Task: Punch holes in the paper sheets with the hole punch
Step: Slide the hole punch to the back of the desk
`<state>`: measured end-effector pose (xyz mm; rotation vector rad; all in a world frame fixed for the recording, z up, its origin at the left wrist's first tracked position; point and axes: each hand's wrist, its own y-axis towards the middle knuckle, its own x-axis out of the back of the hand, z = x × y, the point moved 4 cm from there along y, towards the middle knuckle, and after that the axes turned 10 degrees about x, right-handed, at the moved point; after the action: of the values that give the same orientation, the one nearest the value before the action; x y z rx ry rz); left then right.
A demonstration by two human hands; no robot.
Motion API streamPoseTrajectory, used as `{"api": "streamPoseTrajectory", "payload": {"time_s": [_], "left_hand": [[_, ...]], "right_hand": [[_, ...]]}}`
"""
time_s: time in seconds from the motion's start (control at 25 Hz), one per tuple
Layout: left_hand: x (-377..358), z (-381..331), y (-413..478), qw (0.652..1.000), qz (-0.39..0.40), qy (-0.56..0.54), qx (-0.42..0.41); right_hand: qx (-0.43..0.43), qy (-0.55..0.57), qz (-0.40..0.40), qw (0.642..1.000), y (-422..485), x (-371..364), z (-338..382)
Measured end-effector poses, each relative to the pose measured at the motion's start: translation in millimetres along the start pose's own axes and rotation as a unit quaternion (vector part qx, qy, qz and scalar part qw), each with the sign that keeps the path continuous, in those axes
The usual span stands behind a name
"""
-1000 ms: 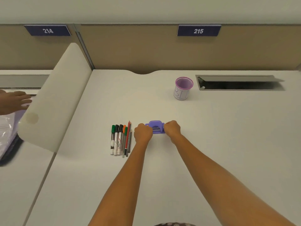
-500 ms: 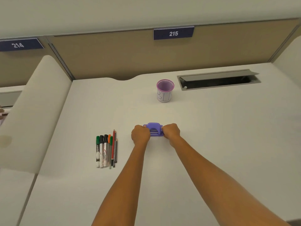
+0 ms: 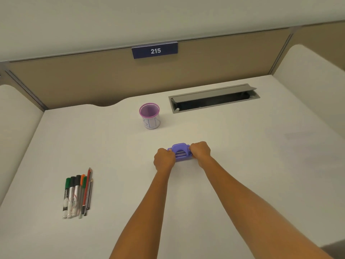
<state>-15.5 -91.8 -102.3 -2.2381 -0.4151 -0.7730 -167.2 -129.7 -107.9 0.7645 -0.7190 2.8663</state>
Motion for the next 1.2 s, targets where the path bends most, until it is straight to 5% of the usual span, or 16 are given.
{"api": "streamPoseTrajectory", "payload": {"time_s": [0.44,0.92,1.2], "left_hand": [[-104,-136,13,1.000,-0.004,-0.019,0.020],[-132,-217,83,0.999,-0.009,-0.021,0.030],[-142,-230,96,1.000,-0.022,-0.005,0.009]], "right_hand": [[0.031,-0.046,0.014,0.998,133,113,3],[0.087,-0.174,0.077,0.978,249,127,43],[0.081,-0.107,0.047,0.990,267,130,44]]}}
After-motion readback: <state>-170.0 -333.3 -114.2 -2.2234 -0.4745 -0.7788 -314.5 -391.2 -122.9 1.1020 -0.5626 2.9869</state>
